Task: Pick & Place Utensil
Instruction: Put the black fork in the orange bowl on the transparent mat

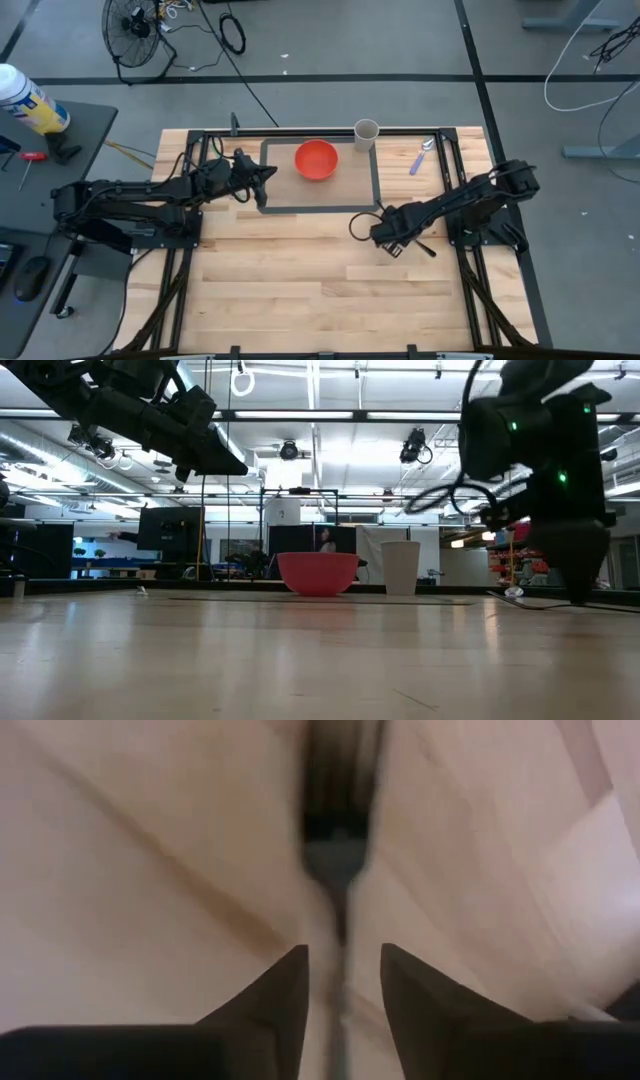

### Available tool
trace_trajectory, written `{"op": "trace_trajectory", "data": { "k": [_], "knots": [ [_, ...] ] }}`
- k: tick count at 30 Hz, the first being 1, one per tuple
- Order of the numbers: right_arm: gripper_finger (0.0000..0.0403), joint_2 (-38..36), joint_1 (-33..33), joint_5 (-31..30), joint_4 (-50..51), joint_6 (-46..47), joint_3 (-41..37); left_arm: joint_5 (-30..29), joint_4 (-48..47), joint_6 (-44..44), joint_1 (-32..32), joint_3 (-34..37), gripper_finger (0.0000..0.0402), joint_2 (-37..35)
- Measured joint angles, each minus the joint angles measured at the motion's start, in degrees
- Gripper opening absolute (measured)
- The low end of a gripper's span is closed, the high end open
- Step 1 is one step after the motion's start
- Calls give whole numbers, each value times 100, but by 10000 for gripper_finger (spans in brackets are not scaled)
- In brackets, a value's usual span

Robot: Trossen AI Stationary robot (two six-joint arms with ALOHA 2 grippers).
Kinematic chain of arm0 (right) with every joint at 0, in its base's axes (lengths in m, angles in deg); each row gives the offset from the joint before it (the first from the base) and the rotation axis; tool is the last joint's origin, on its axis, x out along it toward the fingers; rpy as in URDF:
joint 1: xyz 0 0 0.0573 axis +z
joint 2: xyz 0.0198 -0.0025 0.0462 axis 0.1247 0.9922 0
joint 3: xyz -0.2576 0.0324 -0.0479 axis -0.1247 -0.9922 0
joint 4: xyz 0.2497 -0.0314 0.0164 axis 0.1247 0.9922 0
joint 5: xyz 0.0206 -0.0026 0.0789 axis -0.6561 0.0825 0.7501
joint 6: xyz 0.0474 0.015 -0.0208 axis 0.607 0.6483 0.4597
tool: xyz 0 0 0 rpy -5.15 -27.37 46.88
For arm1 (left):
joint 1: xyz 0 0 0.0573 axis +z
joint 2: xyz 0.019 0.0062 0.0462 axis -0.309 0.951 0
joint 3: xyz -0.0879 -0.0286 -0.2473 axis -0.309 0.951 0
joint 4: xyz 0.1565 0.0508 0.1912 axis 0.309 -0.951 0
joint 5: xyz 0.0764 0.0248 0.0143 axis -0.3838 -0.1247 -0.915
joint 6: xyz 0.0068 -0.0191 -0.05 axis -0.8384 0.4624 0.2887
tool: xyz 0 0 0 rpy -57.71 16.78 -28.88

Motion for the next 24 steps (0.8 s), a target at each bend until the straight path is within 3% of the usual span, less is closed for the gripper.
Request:
{"op": "trace_trajectory", "data": {
  "k": [10,20,24],
  "knots": [
    [89,-33,-111,282,-497,-413,-300,0,9,0,0,0,14,0],
    [11,-66,-358,685,-601,-1164,-299,1,37,0,0,0,14,0],
    [12,-54,-383,740,-575,-1390,-239,0,39,0,0,0,14,0]
  ]
}}
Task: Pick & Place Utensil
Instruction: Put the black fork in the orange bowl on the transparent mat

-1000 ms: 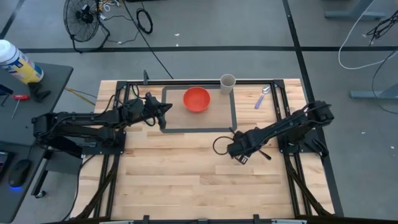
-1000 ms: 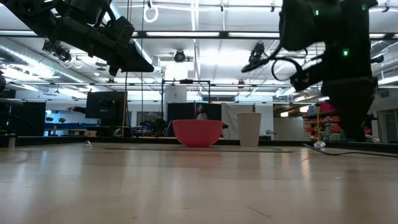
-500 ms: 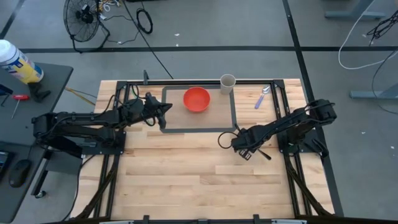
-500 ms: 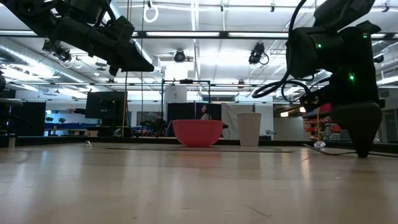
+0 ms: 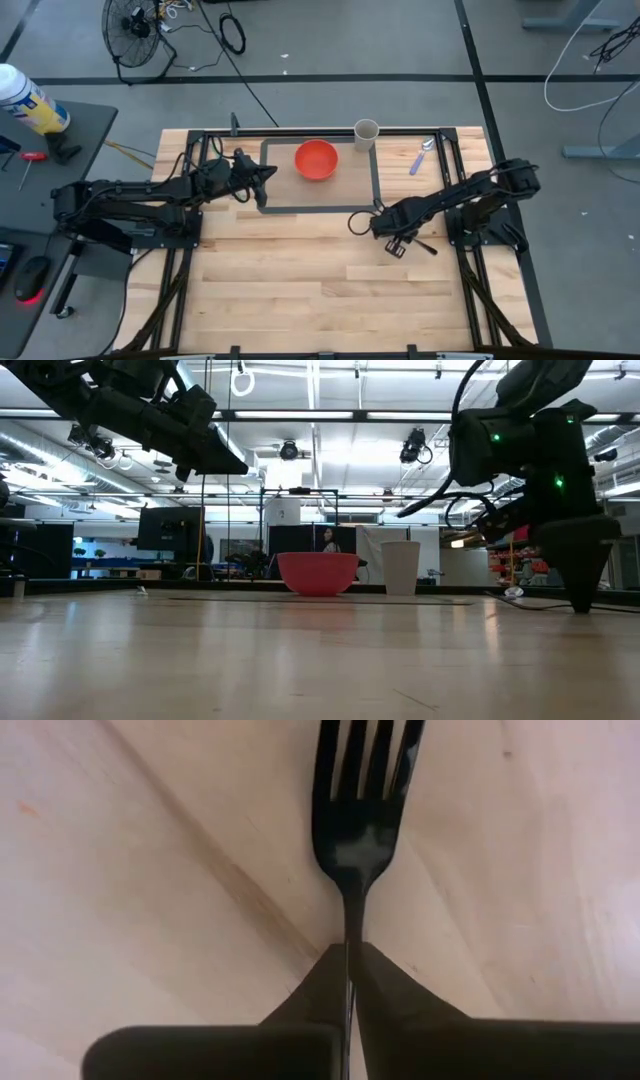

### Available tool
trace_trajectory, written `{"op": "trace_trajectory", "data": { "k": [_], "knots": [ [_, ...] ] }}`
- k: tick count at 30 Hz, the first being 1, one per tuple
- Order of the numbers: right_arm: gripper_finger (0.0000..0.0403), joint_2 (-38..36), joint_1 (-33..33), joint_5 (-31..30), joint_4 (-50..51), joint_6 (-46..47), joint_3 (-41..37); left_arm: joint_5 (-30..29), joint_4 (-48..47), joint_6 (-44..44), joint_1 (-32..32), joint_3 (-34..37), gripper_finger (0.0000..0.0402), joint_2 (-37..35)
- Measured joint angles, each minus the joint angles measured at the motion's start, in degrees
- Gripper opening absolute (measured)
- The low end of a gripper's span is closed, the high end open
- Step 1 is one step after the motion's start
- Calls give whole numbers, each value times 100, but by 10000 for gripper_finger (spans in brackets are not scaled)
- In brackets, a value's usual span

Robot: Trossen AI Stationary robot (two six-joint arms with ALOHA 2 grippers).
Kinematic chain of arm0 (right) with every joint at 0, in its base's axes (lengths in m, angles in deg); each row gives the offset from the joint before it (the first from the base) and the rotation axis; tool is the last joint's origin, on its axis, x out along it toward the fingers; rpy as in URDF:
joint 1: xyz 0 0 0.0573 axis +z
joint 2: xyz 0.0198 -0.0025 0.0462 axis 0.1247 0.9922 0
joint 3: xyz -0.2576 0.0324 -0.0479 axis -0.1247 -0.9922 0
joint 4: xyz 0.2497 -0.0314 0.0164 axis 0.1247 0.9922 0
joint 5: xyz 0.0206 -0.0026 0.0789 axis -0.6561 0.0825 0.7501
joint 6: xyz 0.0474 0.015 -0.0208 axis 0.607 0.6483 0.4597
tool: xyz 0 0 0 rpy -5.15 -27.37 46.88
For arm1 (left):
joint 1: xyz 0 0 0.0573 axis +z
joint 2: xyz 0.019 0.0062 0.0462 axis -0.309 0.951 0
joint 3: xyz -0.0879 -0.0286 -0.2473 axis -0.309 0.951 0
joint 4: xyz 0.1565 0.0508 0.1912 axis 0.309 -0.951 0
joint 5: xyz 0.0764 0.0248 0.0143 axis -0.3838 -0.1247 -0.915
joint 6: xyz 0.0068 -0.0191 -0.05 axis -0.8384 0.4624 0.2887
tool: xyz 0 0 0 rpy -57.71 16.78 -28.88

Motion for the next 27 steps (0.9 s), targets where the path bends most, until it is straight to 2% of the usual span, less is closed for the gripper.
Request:
{"op": "trace_trajectory", "data": {
  "k": [5,12,18,22,27],
  "knots": [
    [27,15,67,176,-245,-482,402,0,11,0,0,0,14,0],
    [12,15,165,59,-363,-1268,977,78,35,70,0,0,14,0],
    [10,11,277,-306,-532,-2112,1248,984,55,449,-4,0,14,2],
    [10,11,339,-596,-636,-2629,1345,1237,143,926,-4,0,16,12],
    [10,11,361,-824,-619,-2859,1581,1603,572,1395,-9,0,49,412]
  ]
}}
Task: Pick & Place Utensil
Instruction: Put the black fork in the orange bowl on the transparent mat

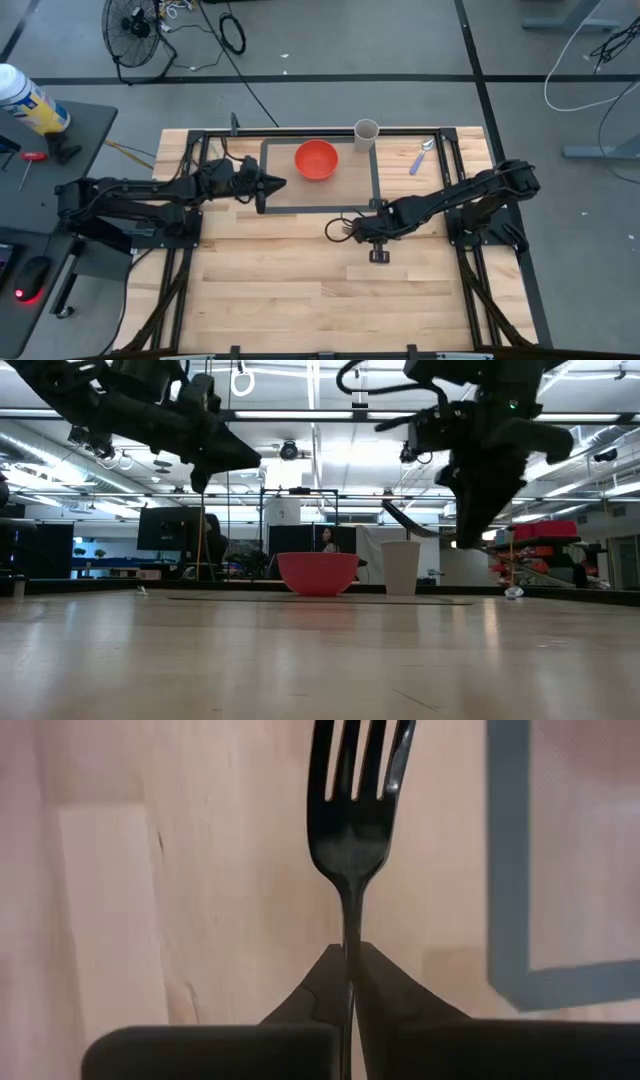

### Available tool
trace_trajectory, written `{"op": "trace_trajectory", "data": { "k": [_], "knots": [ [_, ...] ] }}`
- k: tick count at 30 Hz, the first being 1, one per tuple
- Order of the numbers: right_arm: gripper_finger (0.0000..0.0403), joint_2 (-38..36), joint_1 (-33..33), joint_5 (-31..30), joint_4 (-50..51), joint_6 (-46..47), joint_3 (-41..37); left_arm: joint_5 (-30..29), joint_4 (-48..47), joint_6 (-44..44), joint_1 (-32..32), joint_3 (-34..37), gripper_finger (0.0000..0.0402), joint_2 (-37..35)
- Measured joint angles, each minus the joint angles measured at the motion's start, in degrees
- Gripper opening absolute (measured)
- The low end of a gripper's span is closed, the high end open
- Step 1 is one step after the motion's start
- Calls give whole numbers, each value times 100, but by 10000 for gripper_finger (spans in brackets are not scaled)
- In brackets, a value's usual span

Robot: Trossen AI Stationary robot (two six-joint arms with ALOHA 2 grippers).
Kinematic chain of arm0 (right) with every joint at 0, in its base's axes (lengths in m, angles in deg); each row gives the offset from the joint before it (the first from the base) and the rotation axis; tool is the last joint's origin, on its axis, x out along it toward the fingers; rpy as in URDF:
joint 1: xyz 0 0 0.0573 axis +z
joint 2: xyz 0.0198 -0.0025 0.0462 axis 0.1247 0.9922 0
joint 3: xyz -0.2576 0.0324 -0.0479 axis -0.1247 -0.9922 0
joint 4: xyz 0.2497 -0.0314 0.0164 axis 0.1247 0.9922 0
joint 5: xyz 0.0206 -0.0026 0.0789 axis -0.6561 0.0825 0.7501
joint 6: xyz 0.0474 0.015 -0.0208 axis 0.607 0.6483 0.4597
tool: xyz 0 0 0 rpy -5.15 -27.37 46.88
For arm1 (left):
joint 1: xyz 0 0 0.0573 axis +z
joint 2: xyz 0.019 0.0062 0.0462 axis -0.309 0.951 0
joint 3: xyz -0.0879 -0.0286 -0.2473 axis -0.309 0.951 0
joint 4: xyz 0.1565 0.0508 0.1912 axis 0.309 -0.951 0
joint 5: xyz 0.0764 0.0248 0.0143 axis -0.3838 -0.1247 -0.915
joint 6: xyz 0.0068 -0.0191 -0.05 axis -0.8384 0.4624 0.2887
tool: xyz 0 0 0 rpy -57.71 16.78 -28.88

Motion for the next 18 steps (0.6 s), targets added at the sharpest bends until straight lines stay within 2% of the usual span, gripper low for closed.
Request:
{"op": "trace_trajectory", "data": {
  "k": [6,9,13,18],
  "knots": [
    [11,279,22,-268,73,-636,499,289,1103,864,4,-160,128,939],
    [11,495,22,-311,172,-1042,750,394,1064,1330,-35,-526,163,1351],
    [11,716,26,-760,363,-1613,1071,608,642,1975,-131,-989,196,1919],
    [11,787,9,-1529,414,-2359,1256,1553,340,2409,-125,-1490,210,2509]
  ]
}}
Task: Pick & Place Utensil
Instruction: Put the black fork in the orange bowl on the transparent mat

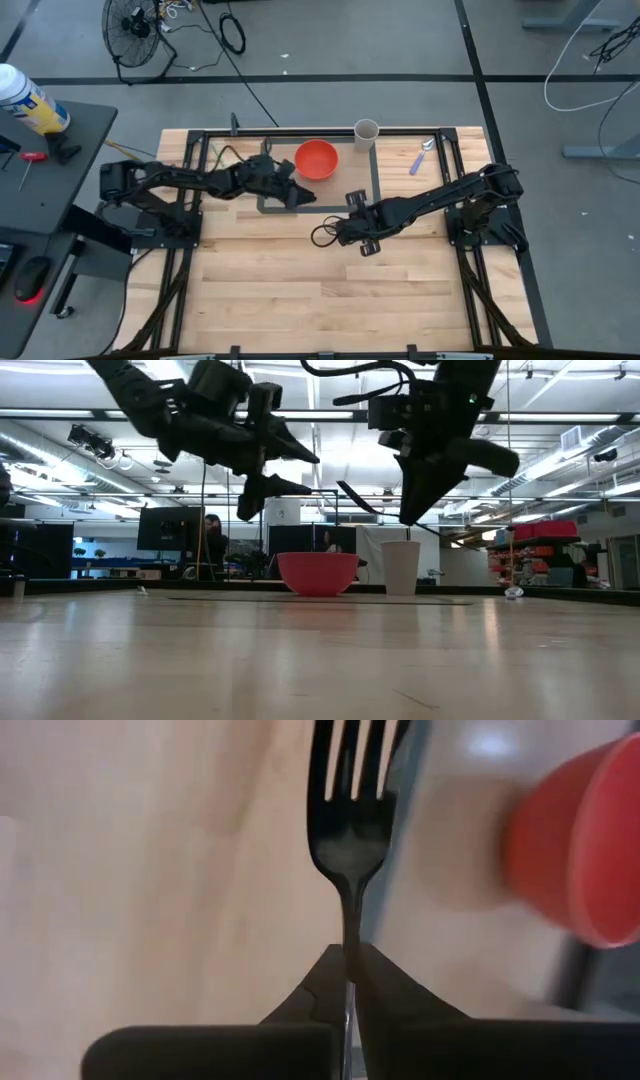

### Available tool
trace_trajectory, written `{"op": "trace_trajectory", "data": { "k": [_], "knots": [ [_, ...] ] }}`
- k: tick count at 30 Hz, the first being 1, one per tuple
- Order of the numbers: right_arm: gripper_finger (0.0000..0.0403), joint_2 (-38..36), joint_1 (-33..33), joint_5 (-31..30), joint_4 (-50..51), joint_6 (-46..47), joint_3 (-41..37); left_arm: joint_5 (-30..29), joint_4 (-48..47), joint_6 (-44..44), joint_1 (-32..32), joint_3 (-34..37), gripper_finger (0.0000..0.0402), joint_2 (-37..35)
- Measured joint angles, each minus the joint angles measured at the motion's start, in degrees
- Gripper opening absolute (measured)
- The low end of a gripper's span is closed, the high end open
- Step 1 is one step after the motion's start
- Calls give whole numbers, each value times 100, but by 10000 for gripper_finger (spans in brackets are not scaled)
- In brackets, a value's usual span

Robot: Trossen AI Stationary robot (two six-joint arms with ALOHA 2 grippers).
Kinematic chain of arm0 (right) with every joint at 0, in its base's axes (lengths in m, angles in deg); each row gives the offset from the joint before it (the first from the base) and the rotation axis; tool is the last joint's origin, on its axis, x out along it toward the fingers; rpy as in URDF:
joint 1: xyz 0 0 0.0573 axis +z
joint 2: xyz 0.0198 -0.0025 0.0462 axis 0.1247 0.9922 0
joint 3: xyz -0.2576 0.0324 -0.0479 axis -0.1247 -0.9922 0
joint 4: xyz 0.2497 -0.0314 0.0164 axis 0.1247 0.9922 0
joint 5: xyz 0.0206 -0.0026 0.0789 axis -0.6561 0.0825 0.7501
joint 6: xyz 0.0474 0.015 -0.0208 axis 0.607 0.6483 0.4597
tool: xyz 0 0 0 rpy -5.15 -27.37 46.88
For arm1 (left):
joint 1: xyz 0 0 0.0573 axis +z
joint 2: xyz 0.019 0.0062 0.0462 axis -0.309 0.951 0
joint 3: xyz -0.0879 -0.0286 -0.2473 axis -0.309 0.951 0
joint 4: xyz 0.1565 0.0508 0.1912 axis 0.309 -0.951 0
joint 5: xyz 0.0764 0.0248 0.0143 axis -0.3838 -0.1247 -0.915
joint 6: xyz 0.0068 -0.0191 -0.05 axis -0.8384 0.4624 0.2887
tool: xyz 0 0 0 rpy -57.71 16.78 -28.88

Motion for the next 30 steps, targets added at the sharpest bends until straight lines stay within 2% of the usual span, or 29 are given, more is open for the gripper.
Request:
{"op": "trace_trajectory", "data": {
  "k": [2,5,10,17,22,30],
  "knots": [
    [11,0,-26,-272,-6,-266,6,376,6,164,-29,-174,209,207],
    [11,0,-86,-632,-44,-586,6,569,0,352,-120,-392,204,507],
    [11,0,-105,-964,-289,-1080,6,559,9,425,-239,-741,198,986],
    [11,1,-103,-1122,-472,-1374,6,561,0,481,-310,-1068,197,1443],
    [11,0,-105,-1456,-676,-1707,6,652,-8,414,-390,-1209,197,1612],
    [11,0,-105,-1438,-953,-2015,6,557,14,346,-452,-1227,184,1634]
  ]
}}
